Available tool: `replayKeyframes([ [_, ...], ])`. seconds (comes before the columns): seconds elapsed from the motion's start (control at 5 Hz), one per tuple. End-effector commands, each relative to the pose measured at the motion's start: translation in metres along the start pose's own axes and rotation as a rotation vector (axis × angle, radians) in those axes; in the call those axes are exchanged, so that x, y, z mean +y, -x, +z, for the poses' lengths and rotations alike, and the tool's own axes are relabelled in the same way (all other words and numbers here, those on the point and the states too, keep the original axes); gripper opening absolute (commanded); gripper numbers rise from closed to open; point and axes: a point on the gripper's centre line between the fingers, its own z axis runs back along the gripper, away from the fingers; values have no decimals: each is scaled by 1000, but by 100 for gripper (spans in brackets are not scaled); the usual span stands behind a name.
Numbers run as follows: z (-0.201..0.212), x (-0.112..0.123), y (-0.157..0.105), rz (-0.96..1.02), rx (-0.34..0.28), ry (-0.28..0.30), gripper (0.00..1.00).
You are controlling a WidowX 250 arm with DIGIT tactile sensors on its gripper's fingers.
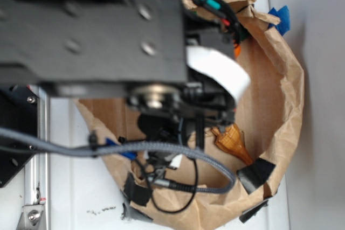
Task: Grab the shell.
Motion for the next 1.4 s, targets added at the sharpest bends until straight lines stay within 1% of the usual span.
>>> replayKeyframes([
  [0.0, -22, 8, -1, -88, -27, -28, 100],
  [0.8, -22, 8, -1, -88, -27, -28, 100],
  [1.0, -48, 18, -13, -73, 15, -50, 100],
  [1.2, -66, 21, -22, -87, 29, -23, 100],
])
